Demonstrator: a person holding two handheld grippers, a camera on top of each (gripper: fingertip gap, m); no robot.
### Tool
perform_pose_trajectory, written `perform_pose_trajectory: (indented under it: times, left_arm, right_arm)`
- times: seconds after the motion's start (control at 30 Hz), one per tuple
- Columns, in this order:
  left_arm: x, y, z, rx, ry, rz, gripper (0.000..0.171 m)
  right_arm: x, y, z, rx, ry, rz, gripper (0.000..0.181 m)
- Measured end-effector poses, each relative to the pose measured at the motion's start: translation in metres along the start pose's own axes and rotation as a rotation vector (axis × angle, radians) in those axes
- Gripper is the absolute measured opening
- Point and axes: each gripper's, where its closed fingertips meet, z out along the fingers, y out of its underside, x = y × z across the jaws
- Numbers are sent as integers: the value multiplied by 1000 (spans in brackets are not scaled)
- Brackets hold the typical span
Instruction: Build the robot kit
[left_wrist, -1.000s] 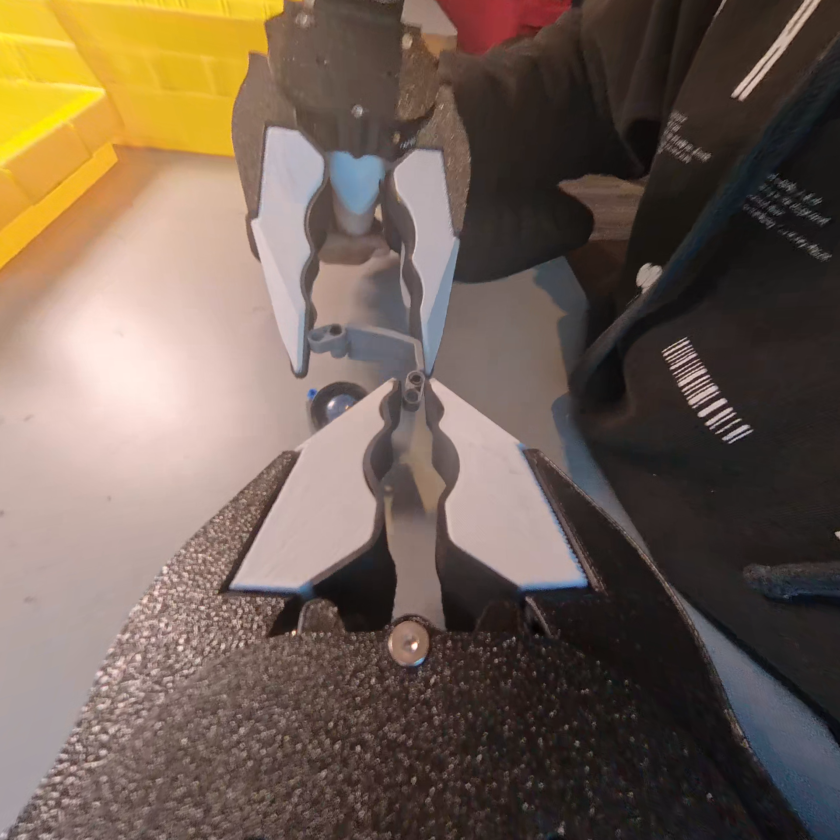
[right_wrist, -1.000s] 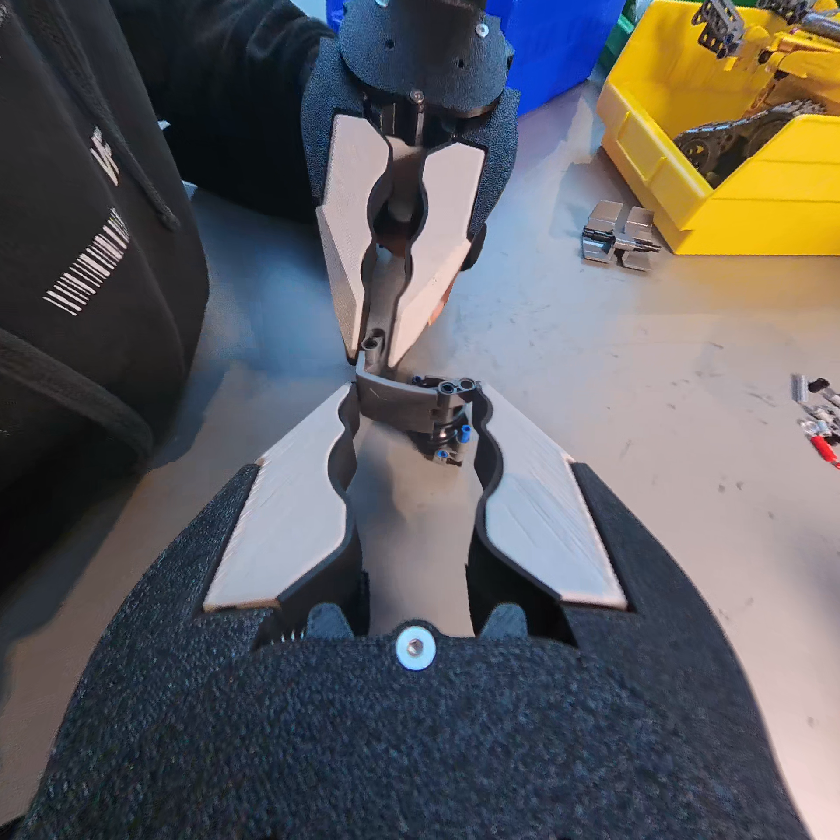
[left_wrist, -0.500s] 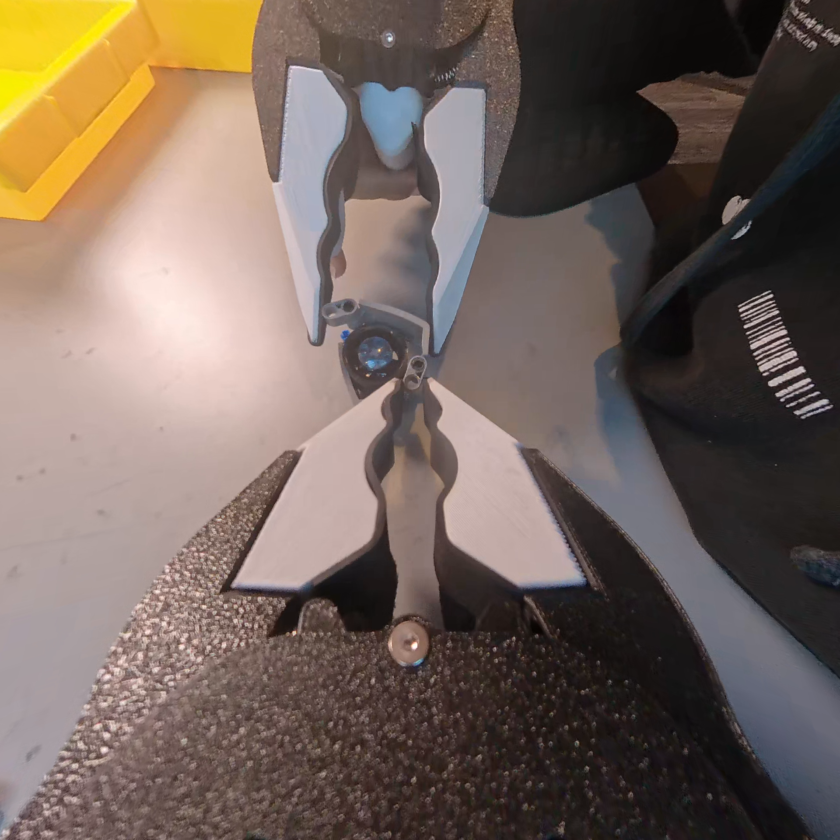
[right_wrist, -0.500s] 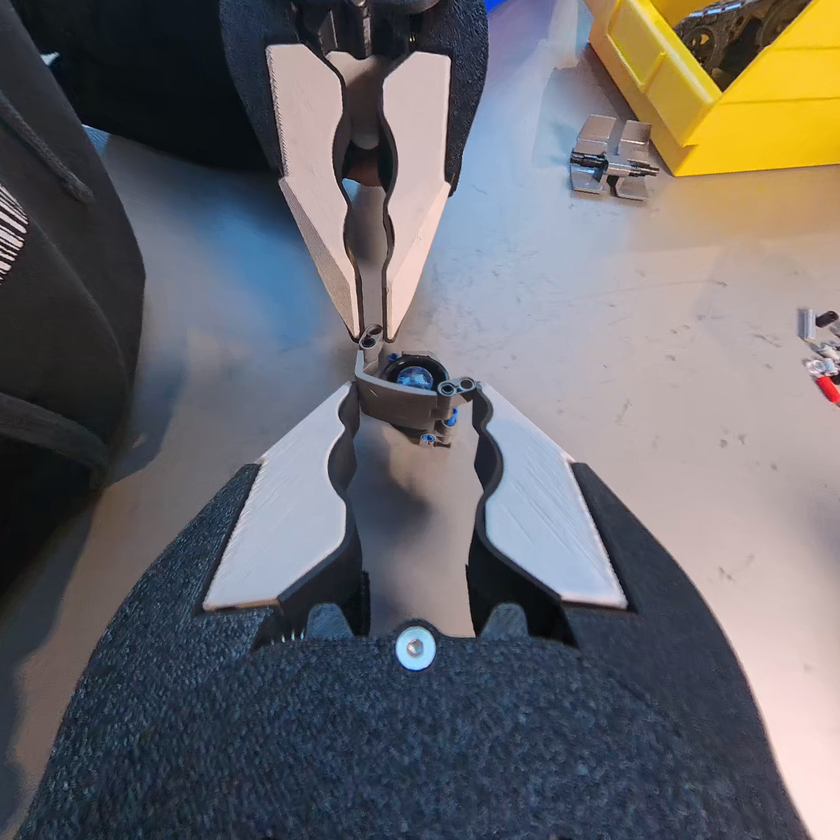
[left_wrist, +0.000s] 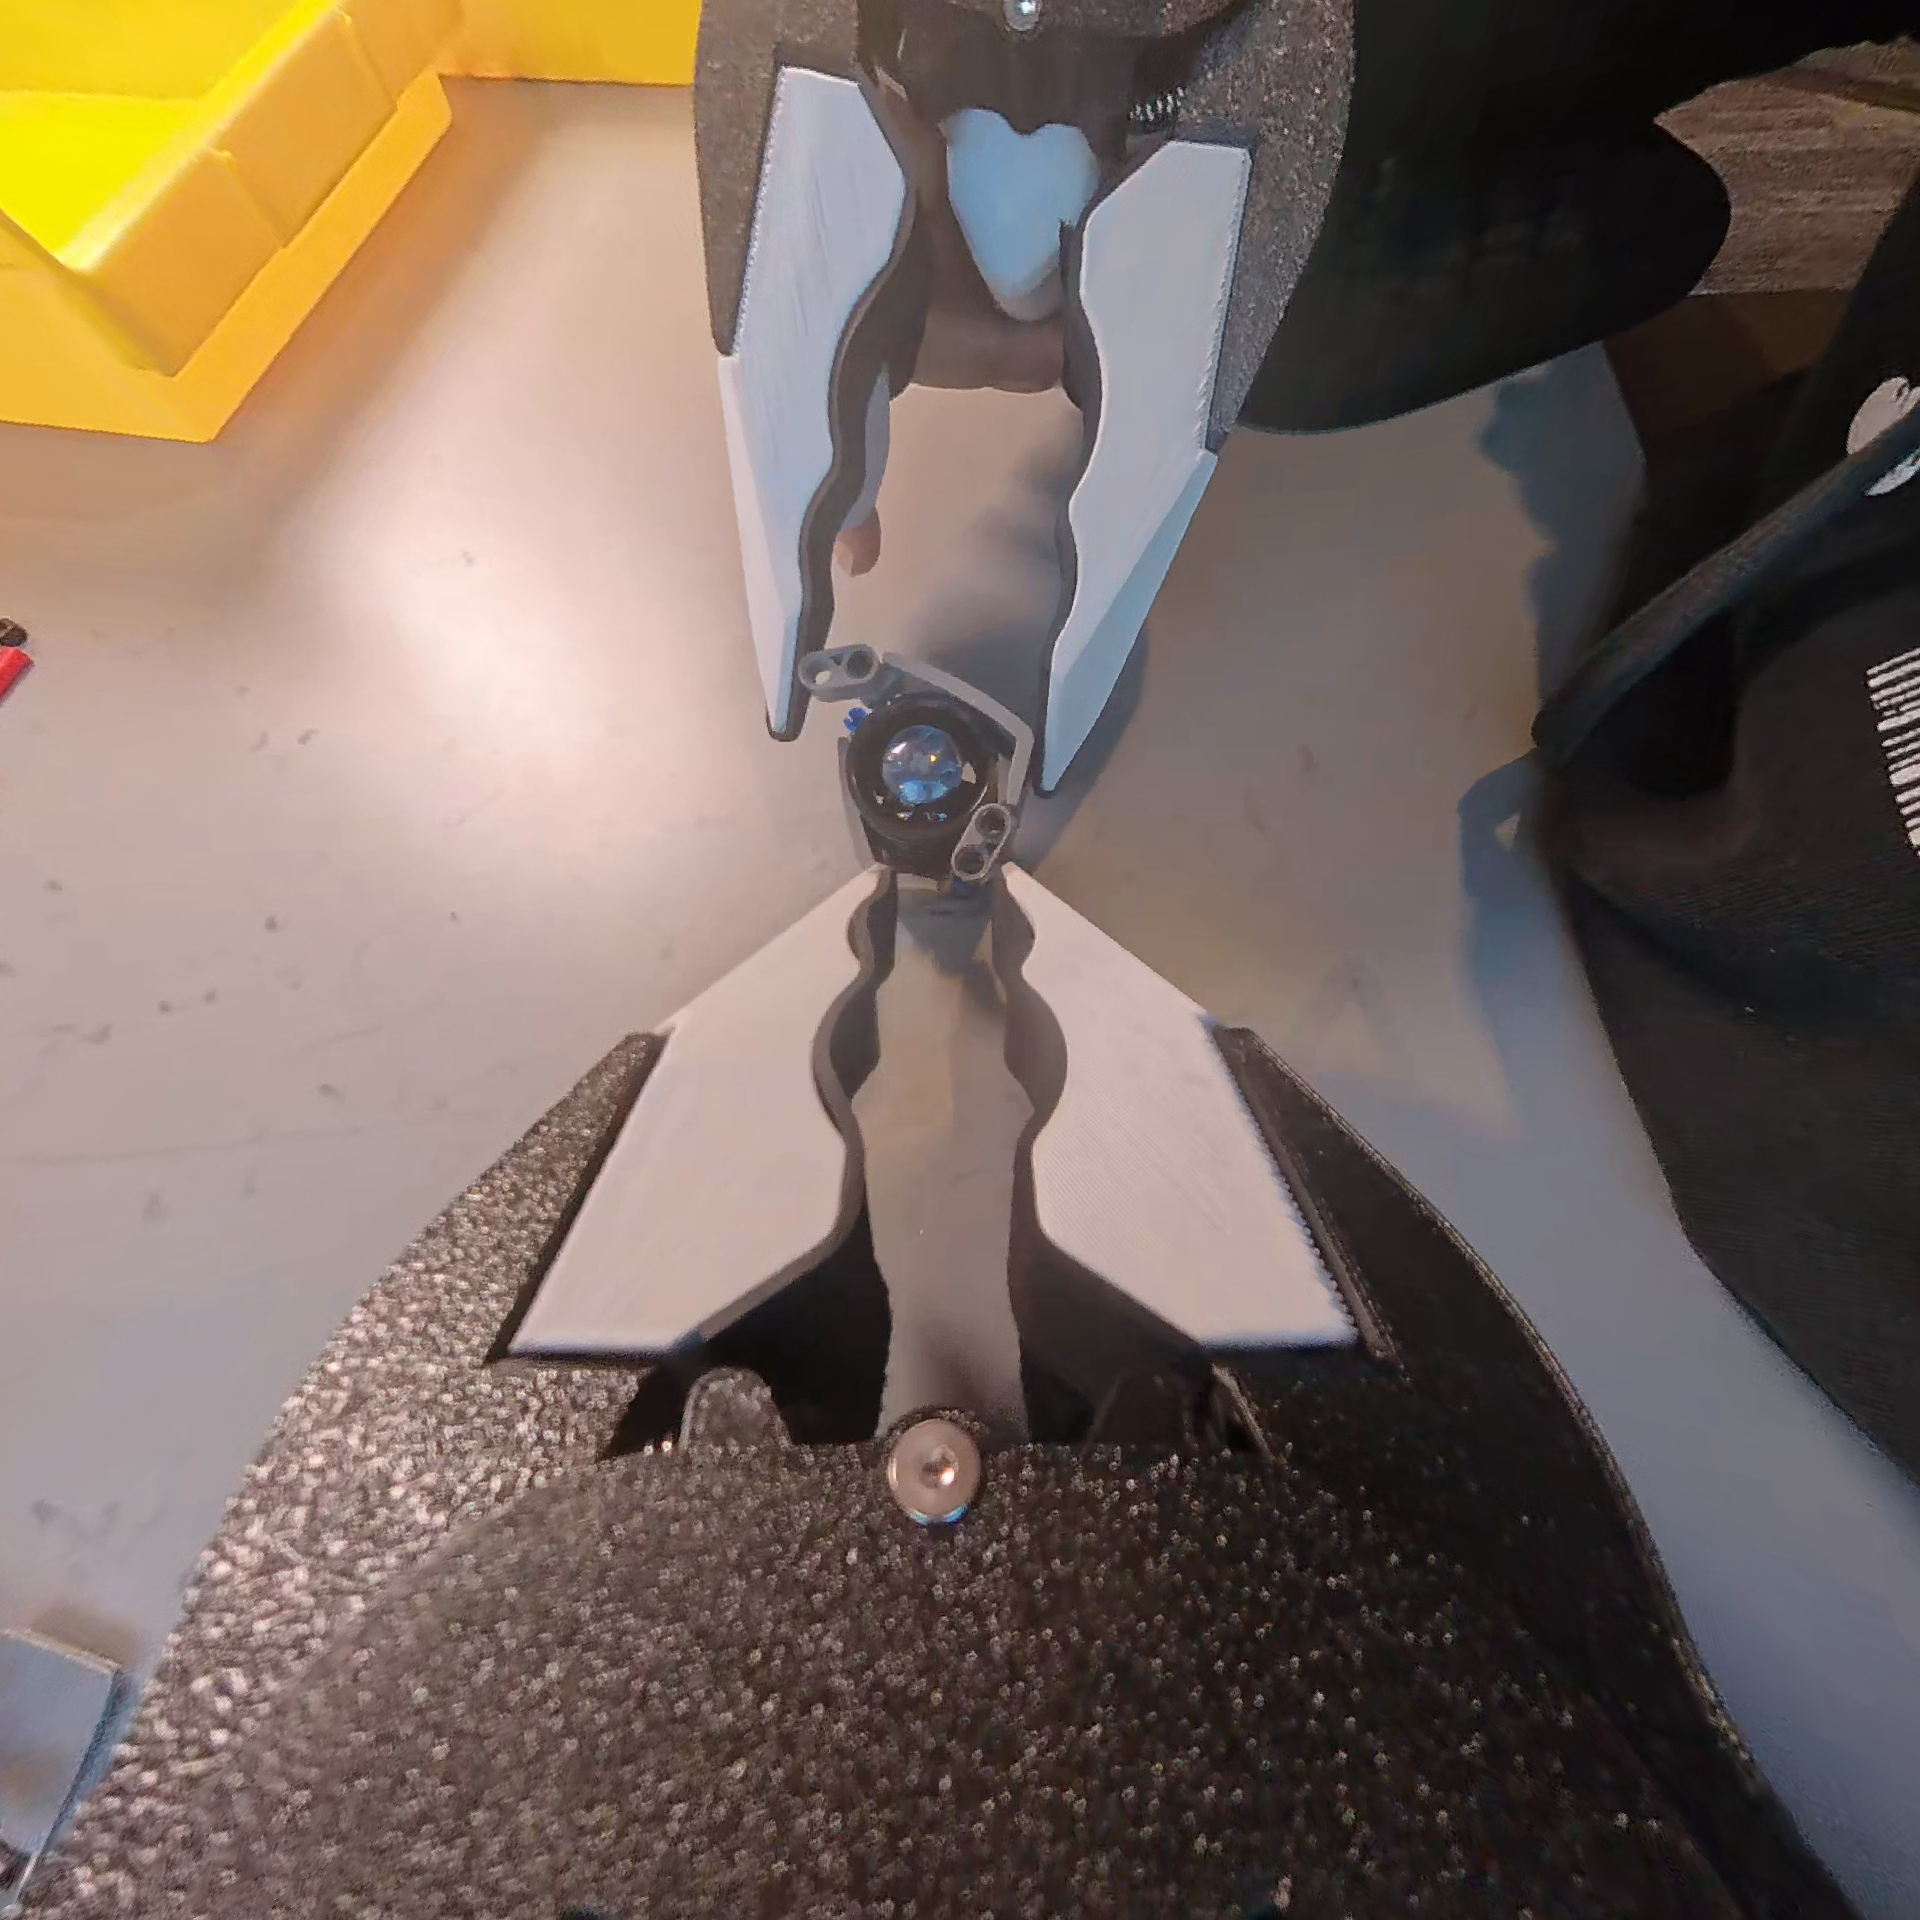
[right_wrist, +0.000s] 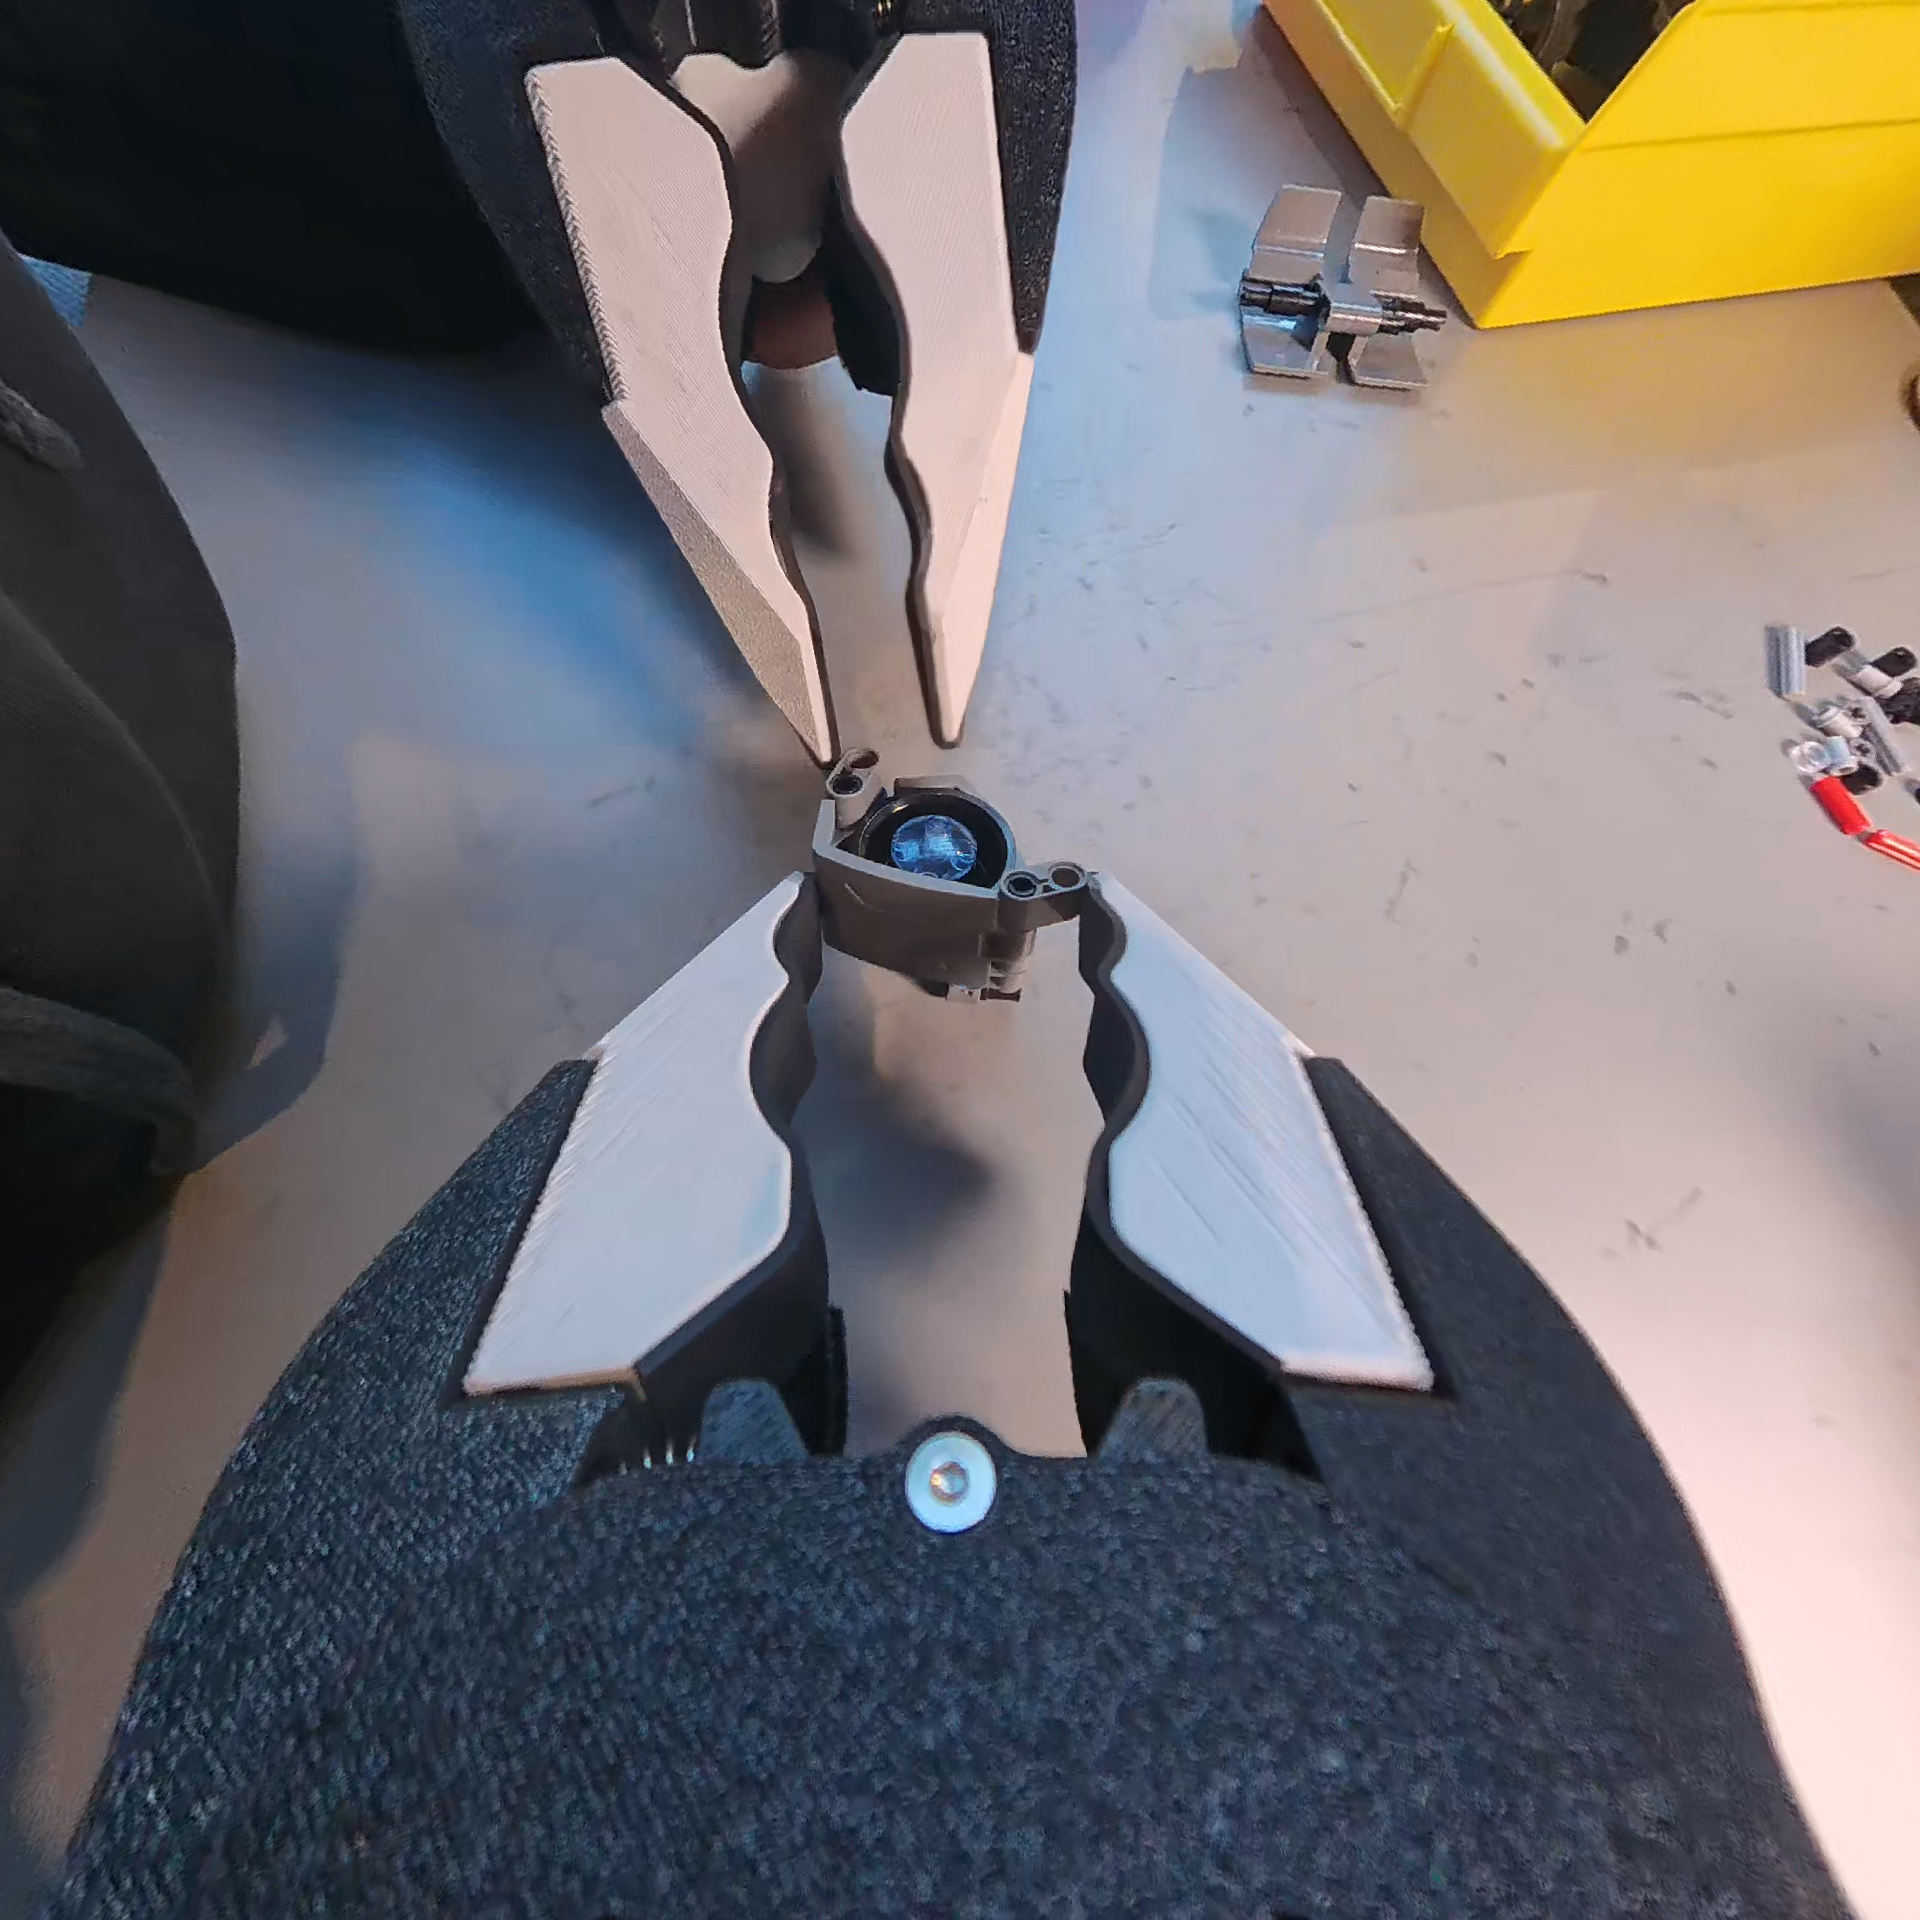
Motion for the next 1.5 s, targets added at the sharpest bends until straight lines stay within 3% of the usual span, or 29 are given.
perform_pose_trajectory:
  times: [0.2,0.83,1.5]
  left_arm:
    - [0,10,10,-71,61,-87,35]
    - [4,14,14,-82,54,-93,31]
    - [-6,22,15,-123,29,-40,26]
  right_arm:
    - [-1,5,4,-20,4,17,50]
    - [-2,6,4,-52,-28,-39,50]
    - [-1,7,1,9,-133,-171,49]
